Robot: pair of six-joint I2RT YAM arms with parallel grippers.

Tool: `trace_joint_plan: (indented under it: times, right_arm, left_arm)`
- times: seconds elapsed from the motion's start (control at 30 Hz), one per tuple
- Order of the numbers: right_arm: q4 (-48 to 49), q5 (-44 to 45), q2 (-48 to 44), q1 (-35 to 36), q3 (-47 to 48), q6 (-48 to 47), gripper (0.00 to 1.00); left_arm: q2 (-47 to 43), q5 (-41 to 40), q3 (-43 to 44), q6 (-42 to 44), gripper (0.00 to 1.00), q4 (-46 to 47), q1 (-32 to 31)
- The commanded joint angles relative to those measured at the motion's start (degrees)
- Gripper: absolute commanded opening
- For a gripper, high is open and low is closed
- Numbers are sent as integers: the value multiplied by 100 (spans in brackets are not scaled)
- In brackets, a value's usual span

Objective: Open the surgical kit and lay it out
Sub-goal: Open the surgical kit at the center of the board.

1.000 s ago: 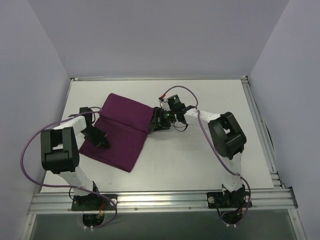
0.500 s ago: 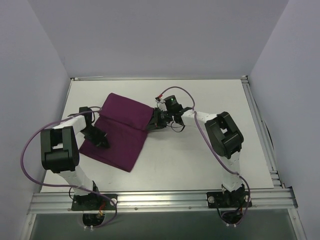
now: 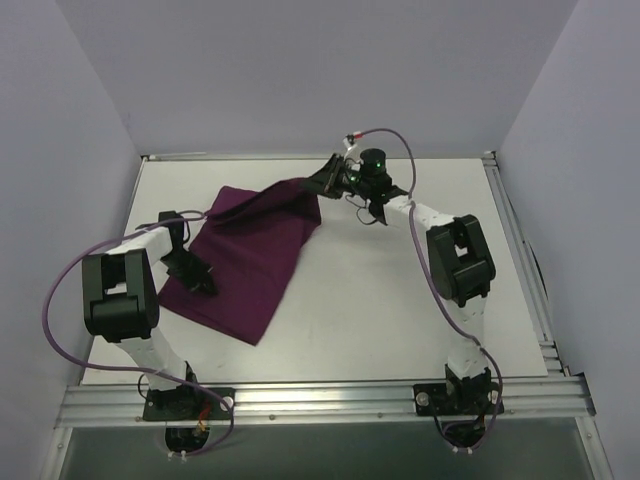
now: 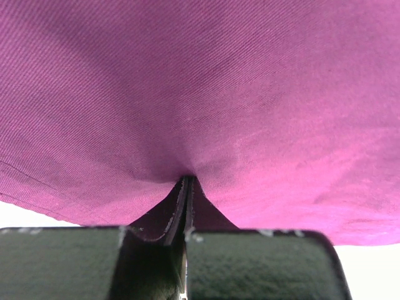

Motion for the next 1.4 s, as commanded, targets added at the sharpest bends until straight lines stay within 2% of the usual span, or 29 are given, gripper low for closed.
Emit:
trace_joint_plan:
  times: [0.0,0.13,0.2,0.27,0.3,0.33,0.4,0.5,0.63,0.73,0.9,1.13,1.23,1.27,1.3,1.37]
  right_arm:
    - [1051,194,494,-494,524,356,0]
    - [1404,80,1302,-794,1331,226,0]
    - [1351,36,1987,-830,2139,129,2]
    - [1307,-25,2749,-865,3015,207,14]
    - [1438,-61,2945,-874,3160,564,33]
    - [1648,-61,3052,-874,3214,742,37]
    - [1756,105,2974,-926,3005,875,48]
    - [1351,510,2666,-988,2723,577,48]
    - [905,493,2754,-1067,3073,402,52]
    - [-24,379,2518,-980,3363,-177,53]
    - [-1196,843,1937,-822,3276,-1742,74]
    - [-2320,985,2095,-953,4075,-2148,76]
    - [-2690,1133,1867,-918,3936,-2026,77]
    - [-2692,1134,1605,-874,3761,-1929,77]
    - [-2700,1152,1446,-839,3350,-1841,77]
    - [-2937,1310,954,-673,2970,-1761,76]
  left_arm:
    - [171,-444,71,141,2,58,59]
    - [206,-418,114,141,2,102,59]
    - [268,-427,193,202,2,58,59]
    - [303,-514,281,264,2,-3,59]
    - [320,-549,325,290,2,-47,68]
    - [321,-593,369,317,2,-91,68]
    - [233,-629,431,396,2,-153,86]
    - [92,-673,405,405,2,-188,103]
    - [75,-611,396,422,2,-206,112]
    - [31,-603,396,457,2,-197,121]
    - [-154,-594,352,475,2,-153,112]
    - [-443,-559,474,633,2,-214,103]
    - [-944,-786,606,739,20,-390,112]
    - [-1250,-857,676,756,38,-451,112]
    - [-1401,-1031,720,791,46,-487,121]
    - [-1760,-1235,773,931,55,-575,173]
